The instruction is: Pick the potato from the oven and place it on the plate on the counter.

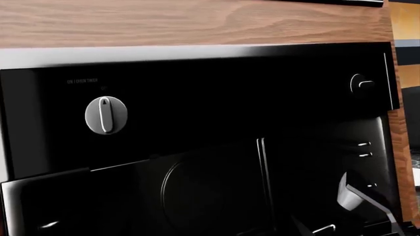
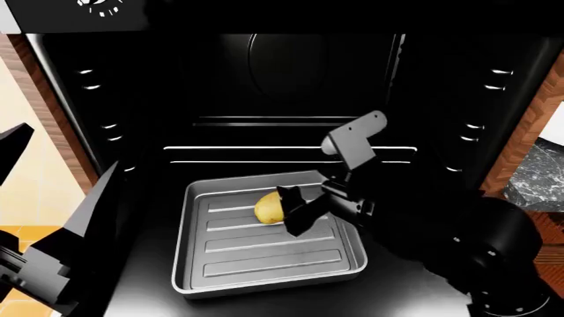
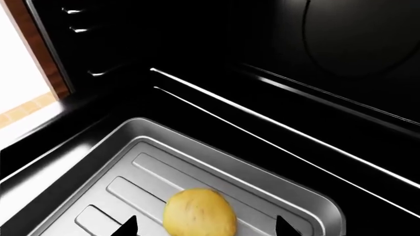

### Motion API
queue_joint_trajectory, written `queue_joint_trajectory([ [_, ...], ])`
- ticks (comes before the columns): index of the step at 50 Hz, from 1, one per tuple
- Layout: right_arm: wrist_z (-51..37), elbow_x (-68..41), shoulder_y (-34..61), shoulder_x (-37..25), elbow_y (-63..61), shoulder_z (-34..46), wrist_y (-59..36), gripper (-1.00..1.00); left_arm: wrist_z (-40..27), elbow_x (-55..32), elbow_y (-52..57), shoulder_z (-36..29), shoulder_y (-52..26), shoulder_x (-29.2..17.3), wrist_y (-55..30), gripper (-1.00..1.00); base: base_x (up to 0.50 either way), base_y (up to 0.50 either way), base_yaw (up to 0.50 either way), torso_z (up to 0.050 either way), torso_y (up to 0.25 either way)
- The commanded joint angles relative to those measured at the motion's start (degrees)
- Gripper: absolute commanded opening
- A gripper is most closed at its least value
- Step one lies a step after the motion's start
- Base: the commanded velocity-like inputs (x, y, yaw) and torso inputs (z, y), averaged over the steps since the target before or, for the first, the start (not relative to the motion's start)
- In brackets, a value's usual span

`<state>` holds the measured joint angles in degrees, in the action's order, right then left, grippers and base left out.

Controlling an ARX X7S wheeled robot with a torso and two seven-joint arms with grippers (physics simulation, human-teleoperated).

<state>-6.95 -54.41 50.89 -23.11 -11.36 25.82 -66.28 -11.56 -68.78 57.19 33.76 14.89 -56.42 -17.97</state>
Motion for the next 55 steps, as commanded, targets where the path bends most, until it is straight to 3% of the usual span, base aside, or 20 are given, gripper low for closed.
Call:
queue_joint_trajectory([
  [1,2.03,2.38,0.95,1.31,3.95,2.49,2.35,1.0,-0.04,0.02,0.13,0.19,0.45,0.05,0.09,1.0,0.0,0.0,0.0,0.0,0.0],
  [28,6.7,8.39,3.74,5.56,16.17,8.4,8.16,1.0,1.01,1.65,-0.54,-1.0,0.99,1.06,0.61,1.0,0.0,0.0,0.0,0.0,0.0],
  [55,8.11,8.89,4.08,6.95,20.78,11.41,7.35,1.0,1.14,1.55,-0.34,-0.61,1.86,1.02,0.92,1.0,0.0,0.0,0.0,0.0,0.0],
])
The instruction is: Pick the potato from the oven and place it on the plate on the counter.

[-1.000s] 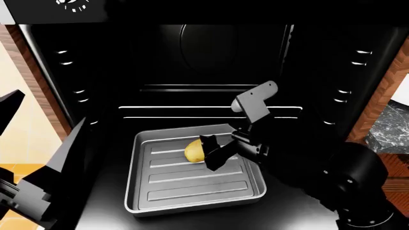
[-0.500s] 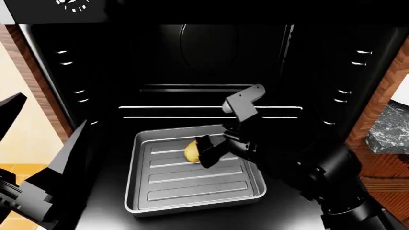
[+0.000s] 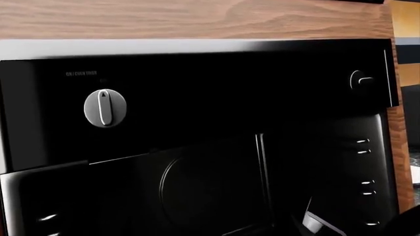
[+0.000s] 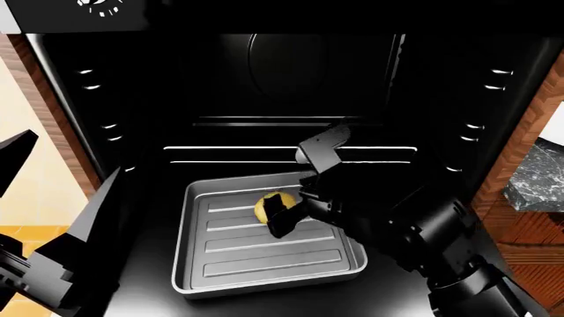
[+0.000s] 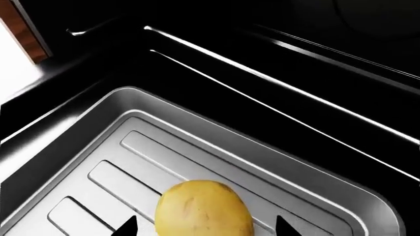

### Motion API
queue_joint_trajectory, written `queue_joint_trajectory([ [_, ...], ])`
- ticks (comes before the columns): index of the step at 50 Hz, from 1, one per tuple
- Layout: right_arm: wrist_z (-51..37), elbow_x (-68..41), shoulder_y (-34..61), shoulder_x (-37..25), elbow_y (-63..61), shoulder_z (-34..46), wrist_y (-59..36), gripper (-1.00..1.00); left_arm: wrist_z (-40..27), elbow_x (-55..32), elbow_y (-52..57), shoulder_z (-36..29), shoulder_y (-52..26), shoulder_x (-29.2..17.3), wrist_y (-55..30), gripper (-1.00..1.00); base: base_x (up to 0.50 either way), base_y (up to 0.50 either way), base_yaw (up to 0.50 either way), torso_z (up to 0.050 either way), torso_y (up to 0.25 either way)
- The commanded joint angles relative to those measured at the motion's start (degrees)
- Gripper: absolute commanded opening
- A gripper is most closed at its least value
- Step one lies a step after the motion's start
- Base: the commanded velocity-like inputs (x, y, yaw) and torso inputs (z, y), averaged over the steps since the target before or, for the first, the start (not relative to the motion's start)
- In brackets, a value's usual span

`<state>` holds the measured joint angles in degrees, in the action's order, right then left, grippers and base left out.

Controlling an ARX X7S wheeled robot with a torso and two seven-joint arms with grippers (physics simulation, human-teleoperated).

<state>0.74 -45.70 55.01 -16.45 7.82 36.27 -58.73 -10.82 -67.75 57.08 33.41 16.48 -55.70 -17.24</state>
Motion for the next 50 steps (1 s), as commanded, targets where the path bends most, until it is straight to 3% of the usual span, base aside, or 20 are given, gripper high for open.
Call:
queue_joint_trajectory([
  [1,0.37,0.15,-0.03,0.27,1.54,0.97,-0.26,1.0,0.43,0.57,-0.23,-0.28,0.25,0.3,0.21,1.0,0.0,0.0,0.0,0.0,0.0],
  [50,3.71,3.98,2.31,3.9,13.03,4.7,5.59,1.0,0.28,0.96,-0.38,-1.34,0.67,0.32,0.52,1.0,0.0,0.0,0.0,0.0,0.0],
])
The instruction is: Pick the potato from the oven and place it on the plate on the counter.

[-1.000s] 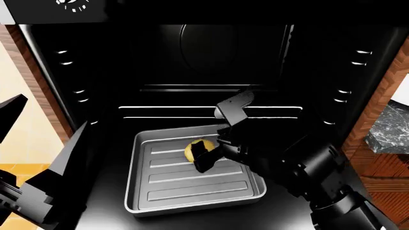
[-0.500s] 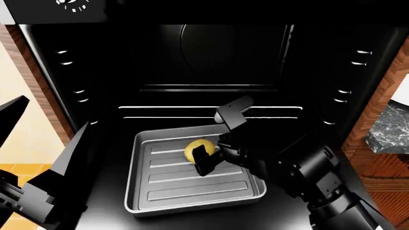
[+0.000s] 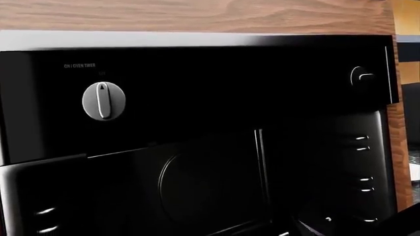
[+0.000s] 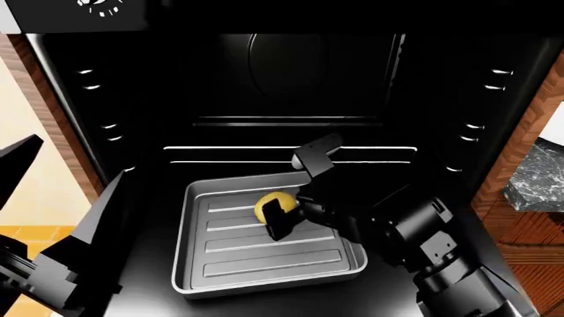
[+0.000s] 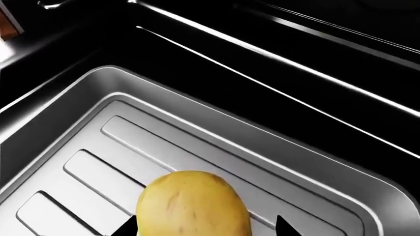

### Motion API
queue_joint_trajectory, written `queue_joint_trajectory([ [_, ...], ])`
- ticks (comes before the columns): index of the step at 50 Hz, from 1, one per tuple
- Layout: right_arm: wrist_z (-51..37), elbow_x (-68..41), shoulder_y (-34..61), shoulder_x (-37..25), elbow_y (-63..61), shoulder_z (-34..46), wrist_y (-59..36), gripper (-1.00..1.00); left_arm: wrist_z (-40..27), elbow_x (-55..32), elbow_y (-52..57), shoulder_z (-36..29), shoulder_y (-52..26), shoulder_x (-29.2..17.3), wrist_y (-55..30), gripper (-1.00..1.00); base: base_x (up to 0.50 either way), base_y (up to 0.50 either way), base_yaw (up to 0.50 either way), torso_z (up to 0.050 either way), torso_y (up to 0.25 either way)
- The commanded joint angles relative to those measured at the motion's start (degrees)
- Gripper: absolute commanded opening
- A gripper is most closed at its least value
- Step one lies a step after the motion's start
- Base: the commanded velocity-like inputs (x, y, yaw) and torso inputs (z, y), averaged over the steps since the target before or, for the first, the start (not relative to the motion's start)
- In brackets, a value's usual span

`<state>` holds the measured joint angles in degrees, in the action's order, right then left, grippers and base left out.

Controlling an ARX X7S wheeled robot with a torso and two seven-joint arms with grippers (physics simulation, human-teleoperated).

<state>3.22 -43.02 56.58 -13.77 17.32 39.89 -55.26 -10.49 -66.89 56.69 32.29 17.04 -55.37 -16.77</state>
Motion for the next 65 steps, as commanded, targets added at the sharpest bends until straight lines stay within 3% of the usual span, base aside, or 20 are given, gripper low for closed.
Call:
queue_joint_trajectory([
  [1,1.23,1.29,0.81,1.31,3.72,1.04,2.18,1.0,-0.02,0.08,0.0,-0.17,0.16,0.03,0.08,1.0,0.0,0.0,0.0,0.0,0.0],
  [60,4.28,1.85,1.02,3.85,11.52,3.62,5.37,1.0,1.32,2.26,-0.57,-1.45,1.91,0.93,1.21,1.0,0.0,0.0,0.0,0.0,0.0],
  [61,4.57,2.11,0.93,3.78,11.54,3.89,5.83,-1.0,1.28,2.29,-0.6,-1.49,1.89,0.94,1.22,1.0,0.0,0.0,0.0,0.0,0.0],
  [65,4.17,1.96,0.71,3.53,10.86,3.74,5.89,-1.0,1.23,2.37,-0.58,-1.61,1.92,0.93,1.27,1.0,0.0,0.0,0.0,0.0,0.0],
])
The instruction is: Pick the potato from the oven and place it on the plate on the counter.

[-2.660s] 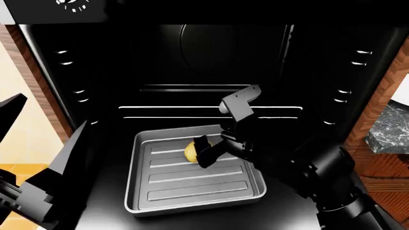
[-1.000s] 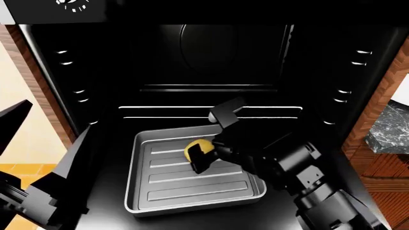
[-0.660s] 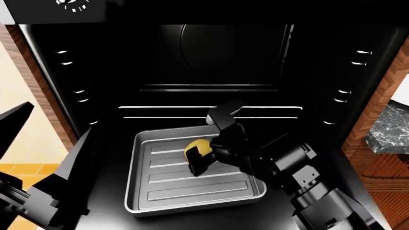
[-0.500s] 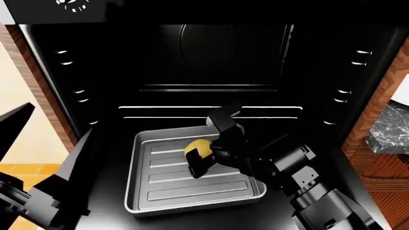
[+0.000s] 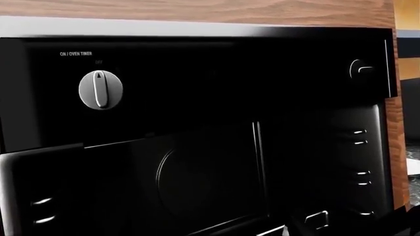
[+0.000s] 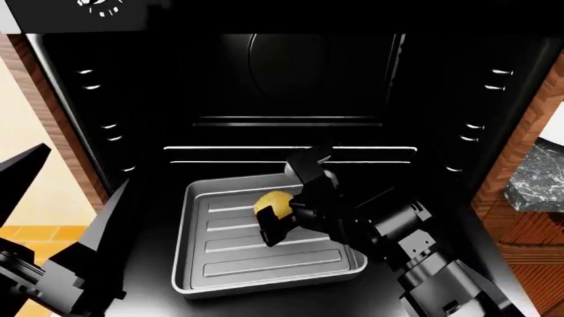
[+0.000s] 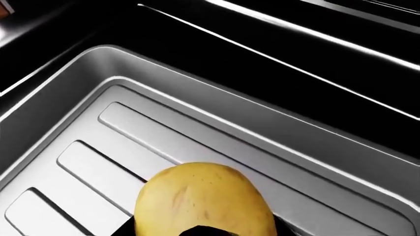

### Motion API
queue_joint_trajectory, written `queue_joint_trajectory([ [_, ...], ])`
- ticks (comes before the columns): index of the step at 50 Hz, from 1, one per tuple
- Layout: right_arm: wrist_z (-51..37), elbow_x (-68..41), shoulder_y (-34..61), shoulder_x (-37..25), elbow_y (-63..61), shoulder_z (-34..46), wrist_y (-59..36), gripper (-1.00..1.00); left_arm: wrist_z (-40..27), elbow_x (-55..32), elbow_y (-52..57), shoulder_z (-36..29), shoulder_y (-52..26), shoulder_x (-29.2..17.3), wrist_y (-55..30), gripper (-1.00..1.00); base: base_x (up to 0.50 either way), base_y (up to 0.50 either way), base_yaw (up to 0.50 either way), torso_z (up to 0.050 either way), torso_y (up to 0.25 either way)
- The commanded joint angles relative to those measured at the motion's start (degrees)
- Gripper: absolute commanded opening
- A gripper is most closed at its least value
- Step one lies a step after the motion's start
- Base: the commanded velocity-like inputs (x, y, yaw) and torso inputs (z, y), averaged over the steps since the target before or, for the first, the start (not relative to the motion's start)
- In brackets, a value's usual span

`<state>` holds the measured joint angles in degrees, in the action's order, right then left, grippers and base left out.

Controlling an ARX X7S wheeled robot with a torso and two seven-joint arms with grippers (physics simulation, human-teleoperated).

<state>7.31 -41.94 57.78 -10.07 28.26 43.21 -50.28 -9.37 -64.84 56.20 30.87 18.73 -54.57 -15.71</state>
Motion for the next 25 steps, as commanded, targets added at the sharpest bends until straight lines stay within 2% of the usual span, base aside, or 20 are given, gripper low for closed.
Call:
queue_joint_trajectory([
  [1,-0.11,0.85,-0.63,-0.29,-0.24,0.35,0.93,-1.0,-0.02,0.13,-0.04,-0.03,0.26,0.01,0.21,1.0,0.0,0.0,0.0,0.0,0.0],
  [15,-0.99,0.28,-1.7,-1.66,-1.99,-0.12,1.05,-1.0,0.25,0.97,-0.2,-0.66,0.53,0.28,0.49,1.0,0.0,0.0,0.0,0.0,0.0],
  [25,-3.28,-2.84,-2.38,-5.38,-13.2,-1.39,-2.85,-1.0,-0.07,1.17,-0.26,-1.49,0.01,0.05,0.57,1.0,0.0,0.0,0.0,0.0,0.0],
])
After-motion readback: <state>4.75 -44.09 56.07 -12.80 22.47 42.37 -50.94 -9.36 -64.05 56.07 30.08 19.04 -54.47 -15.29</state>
